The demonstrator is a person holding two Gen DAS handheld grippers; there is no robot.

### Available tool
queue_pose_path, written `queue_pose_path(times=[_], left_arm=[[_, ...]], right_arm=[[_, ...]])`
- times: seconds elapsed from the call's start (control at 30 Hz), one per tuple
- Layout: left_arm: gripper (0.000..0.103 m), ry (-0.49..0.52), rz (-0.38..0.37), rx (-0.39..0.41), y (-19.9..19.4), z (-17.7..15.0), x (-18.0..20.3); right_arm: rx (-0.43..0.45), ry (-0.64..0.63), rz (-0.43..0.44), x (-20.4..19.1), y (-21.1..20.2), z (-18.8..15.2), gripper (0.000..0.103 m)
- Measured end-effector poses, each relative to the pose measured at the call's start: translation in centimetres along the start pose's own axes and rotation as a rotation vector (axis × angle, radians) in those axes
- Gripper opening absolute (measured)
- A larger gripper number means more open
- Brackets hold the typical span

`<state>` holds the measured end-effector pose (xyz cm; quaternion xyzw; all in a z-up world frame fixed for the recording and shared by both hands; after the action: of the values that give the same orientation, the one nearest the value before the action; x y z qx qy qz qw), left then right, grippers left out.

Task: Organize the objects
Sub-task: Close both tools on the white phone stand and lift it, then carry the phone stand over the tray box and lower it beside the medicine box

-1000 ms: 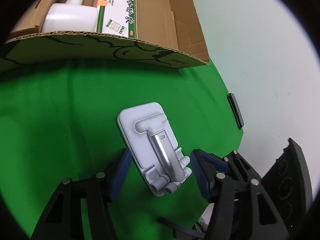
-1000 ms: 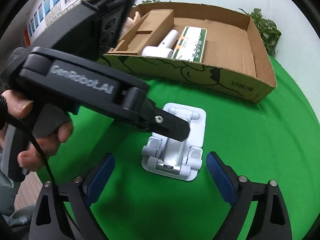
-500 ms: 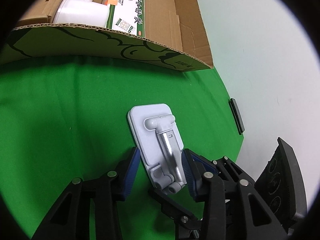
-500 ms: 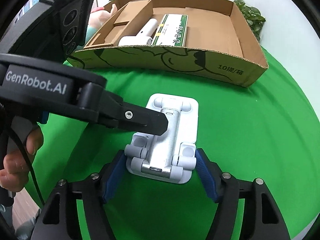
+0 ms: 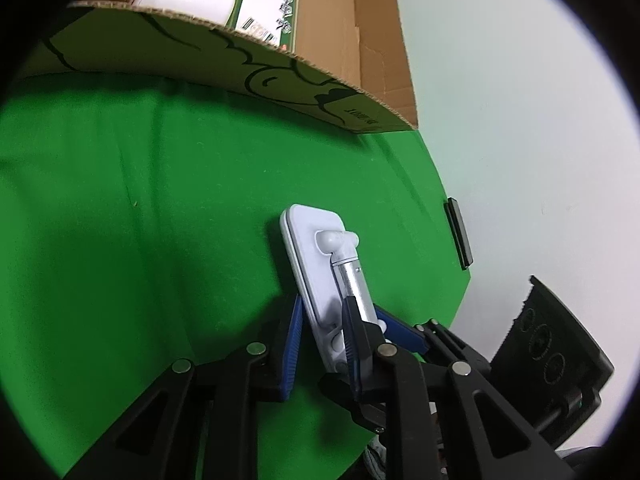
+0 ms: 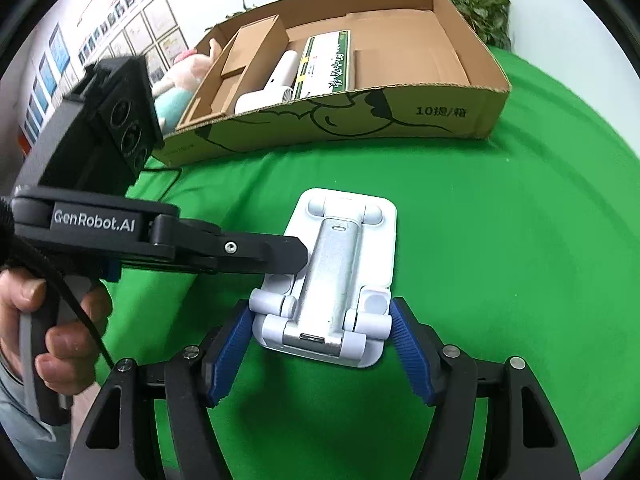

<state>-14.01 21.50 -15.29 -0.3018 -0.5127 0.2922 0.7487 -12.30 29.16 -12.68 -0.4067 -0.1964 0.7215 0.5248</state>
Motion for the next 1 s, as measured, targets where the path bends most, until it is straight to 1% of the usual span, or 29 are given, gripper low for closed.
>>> queue_pose_path(times=[0.03,0.1,0.23,0.47,0.67,0.73,0.8,0.87,1.0], left_arm=[[0.013,0.003,0.0,0.009,-0.2,0.0,0.2],[0.012,0.022,0.0,0.028,-1.0,-0.2,0.6],[0.012,0.057,0.02,0.075,-1.9,0.3,1.6],[0.012,0.112,0.04,0.179,-4.9,2.3,3.6],[0.012,0.17,0.055,0.27,-7.6,5.5,6.0],[0.012,0.189,0.06,0.298,-9.2,6.3,6.3],[0.012,0.21,0.072,0.335,-10.4,7.6,7.0],[0.012,0.227,0.085,0.368,-12.1,9.3,6.9],[0.012,0.249,0.101,0.408,-13.2,12.2,8.0]], right_arm=[[0.002,0.005,0.005,0.0,-0.1,0.0,0.066],[0.007,0.001,0.001,-0.1,-0.2,-0.2,0.066],[0.038,-0.002,0.016,-0.6,-0.7,0.3,0.065],[0.108,-0.04,0.03,-1.9,-2.5,2.8,0.065],[0.172,-0.111,0.014,-3.2,-4.3,6.6,0.065],[0.197,-0.133,0.011,-3.7,-4.8,8.3,0.065],[0.224,-0.16,0.007,-4.0,-5.4,10.1,0.065],[0.247,-0.191,-0.002,-4.4,-5.7,12.0,0.065],[0.281,-0.219,0.003,-4.6,-6.1,15.6,0.065]])
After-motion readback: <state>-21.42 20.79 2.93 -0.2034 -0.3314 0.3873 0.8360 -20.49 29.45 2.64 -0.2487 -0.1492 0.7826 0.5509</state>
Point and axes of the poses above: each gripper's, at about its wrist camera, not at the fingertips, and y roughly the way its jaws point, x to its right, z to its top, the point moved 6 cm from there along y, roughly the way its jaws point, and after that the axes turned 10 degrees about z, right-handed, at the moved point
